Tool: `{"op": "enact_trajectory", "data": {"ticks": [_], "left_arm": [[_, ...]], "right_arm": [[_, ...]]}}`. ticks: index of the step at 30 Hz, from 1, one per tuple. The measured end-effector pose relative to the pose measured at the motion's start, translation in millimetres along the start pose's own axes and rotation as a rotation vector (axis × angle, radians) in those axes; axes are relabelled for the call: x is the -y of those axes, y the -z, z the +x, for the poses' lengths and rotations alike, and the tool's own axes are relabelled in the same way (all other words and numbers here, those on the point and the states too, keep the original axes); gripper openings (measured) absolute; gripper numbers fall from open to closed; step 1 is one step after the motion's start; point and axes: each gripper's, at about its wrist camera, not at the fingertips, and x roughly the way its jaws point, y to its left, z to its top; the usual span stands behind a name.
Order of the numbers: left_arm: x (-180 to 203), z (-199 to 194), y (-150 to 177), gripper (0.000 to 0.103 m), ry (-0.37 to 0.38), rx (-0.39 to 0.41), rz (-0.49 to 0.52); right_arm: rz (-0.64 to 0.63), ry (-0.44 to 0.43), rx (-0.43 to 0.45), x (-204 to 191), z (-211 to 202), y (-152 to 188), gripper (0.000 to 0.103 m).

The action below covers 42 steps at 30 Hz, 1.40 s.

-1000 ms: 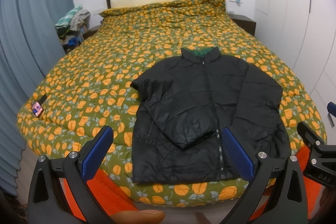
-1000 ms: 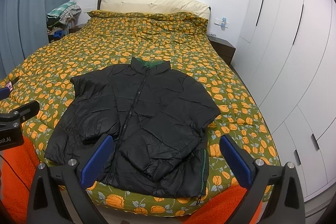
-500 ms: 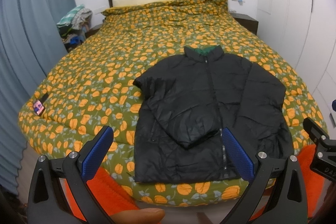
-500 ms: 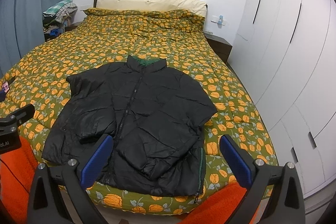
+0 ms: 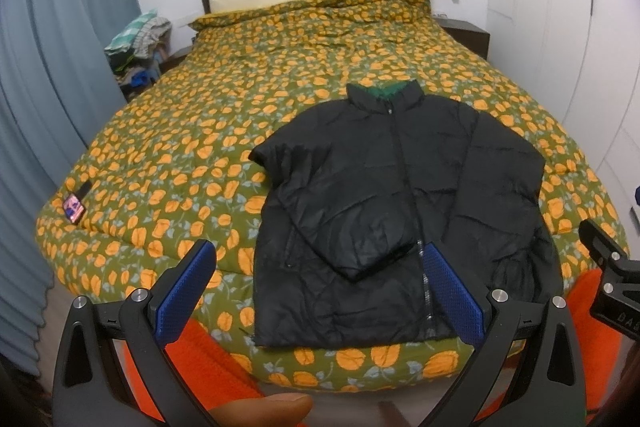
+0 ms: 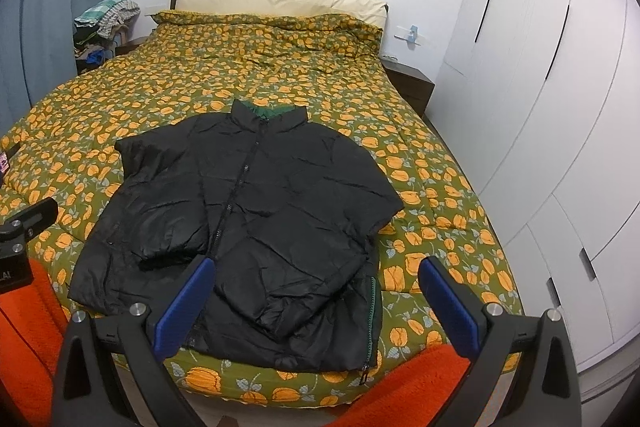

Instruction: Fold large clothes

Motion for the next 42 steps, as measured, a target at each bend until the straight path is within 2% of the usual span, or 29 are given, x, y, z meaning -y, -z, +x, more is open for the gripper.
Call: {"op": "enact_trajectory", "data": {"ticks": [12,24,27,31,33,34,38,42], "left_arm": [[0.3,3.6,5.3,0.103,-0.020,0.015,0.034],[-0.7,8.0,4.1,0.103,0.075,-0.004,-0.001],[-4.2,9.6,4.4,0.103,0.060,0.008,0.010],[-15.3,15.8,8.3,0.103,0.057,-0.009,0.020],[-24.1,16.9,10.9,0.103,0.049,-0.007,0.007],[-29.3,17.9,12.0,0.103,0.045,-0.012,-0.008],[-46.3,22.8,16.3,0.103,0.042,-0.037,-0.077],[-54.8,26.1,19.6,0.103,0.043,-0.037,-0.102]], "right_arm": [[-0.020,0.015,-0.011,-4.6,2.3,-1.2,0.103],[-0.032,0.030,-0.016,-5.3,5.5,0.2,0.103],[-0.034,0.006,0.000,-2.4,6.0,-0.3,0.103],[-0.055,-0.053,0.080,12.8,8.6,-3.0,0.103],[-0.083,-0.140,0.131,23.3,19.0,-3.0,0.103],[-0.105,-0.196,0.127,24.9,27.3,-1.5,0.103],[-0.202,-0.376,-0.047,10.9,83.6,17.4,0.103],[-0.343,-0.471,-0.110,-30.5,120.5,42.9,0.103]]}}
